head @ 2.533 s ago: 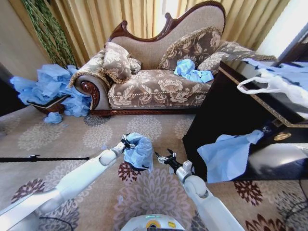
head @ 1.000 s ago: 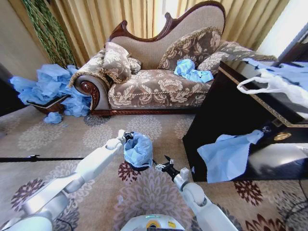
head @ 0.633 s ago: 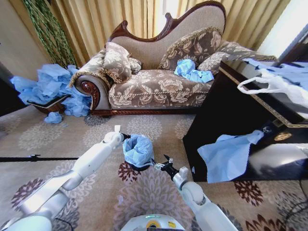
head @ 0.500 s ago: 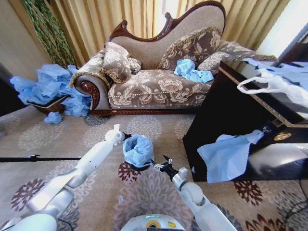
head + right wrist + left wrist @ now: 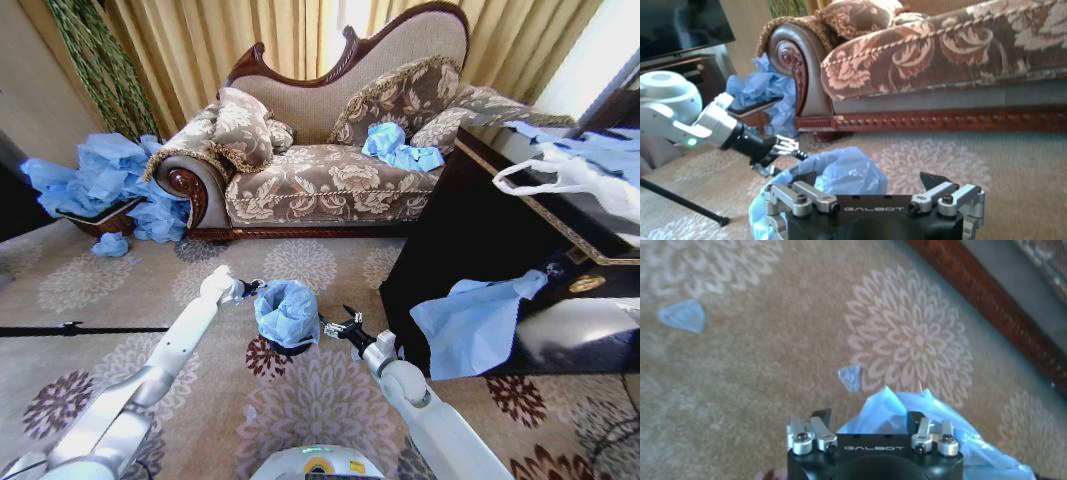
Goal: Place a garbage bag over the trash bin.
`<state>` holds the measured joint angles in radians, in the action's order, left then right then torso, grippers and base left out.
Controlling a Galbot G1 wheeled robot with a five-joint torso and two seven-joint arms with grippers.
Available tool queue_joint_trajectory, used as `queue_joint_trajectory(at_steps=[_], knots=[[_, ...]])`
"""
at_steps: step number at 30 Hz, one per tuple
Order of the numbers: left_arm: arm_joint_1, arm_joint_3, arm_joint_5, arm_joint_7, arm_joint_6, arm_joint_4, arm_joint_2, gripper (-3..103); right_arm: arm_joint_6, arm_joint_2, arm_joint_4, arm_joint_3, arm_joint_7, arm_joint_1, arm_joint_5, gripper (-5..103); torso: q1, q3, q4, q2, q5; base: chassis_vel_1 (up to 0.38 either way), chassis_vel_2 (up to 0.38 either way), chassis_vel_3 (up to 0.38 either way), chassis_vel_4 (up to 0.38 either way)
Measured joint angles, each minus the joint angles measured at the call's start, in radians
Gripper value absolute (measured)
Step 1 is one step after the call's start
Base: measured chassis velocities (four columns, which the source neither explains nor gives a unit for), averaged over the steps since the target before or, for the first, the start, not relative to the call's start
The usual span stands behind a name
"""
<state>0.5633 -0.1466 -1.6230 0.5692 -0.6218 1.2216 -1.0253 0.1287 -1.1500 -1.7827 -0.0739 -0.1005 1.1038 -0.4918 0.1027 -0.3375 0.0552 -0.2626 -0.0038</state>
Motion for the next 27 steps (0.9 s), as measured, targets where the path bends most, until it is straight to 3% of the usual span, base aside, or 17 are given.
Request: queue_joint_trajectory(at_steps=[3, 7, 10, 15, 19, 22, 27], knots=[[0.036, -0.045, -0.034, 0.041, 0.0, 0.053, 0.024, 84, 0.007, 0.015, -0.008, 0.009, 0.0, -0.024, 0.002, 100, 0.0, 0.0, 0.0008, 0.0, 0.0, 0.0, 0.0, 0.0, 0.0], [0.093, -0.098, -0.055, 0.076, -0.001, 0.104, 0.068, 94, 0.014, 0.02, 0.01, 0.042, -0.006, -0.073, 0.002, 100, 0.0, 0.0, -0.0002, 0.0, 0.0004, 0.0, 0.0, 0.0, 0.0], [0.13, -0.103, -0.047, 0.071, -0.005, 0.119, 0.1, 99, 0.016, 0.017, 0.027, 0.062, -0.011, -0.1, 0.003, 100, 0.0, 0.0, -0.0007, 0.0, 0.0001, 0.0, 0.0, 0.0, 0.0], [0.167, -0.078, 0.04, -0.001, -0.014, 0.147, 0.131, 100, 0.015, 0.004, 0.046, 0.104, -0.019, -0.134, 0.009, 100, 0.0, 0.0, -0.0001, 0.0, 0.0006, 0.0, 0.0, 0.0, 0.0], [0.138, -0.043, 0.127, -0.037, -0.011, 0.105, 0.082, 100, 0.007, -0.005, 0.049, 0.108, -0.02, -0.121, 0.02, 100, 0.0, 0.0, -0.0002, 0.0, 0.0003, 0.0, 0.0, 0.0, 0.0], [0.102, -0.001, 0.219, -0.083, 0.019, 0.029, 0.018, 100, -0.001, 0.003, 0.037, 0.1, -0.025, -0.083, 0.03, 100, 0.0, 0.0, 0.0011, 0.0, -0.0001, 0.0, 0.0, 0.0, 0.0], [0.08, -0.011, 0.24, -0.11, 0.045, 0.015, -0.03, 100, -0.01, 0.018, 0.026, 0.082, -0.038, -0.056, 0.033, 100, 0.0, 0.0, 0.0, 0.0, 0.0005, 0.0, 0.0, 0.0, 0.0]])
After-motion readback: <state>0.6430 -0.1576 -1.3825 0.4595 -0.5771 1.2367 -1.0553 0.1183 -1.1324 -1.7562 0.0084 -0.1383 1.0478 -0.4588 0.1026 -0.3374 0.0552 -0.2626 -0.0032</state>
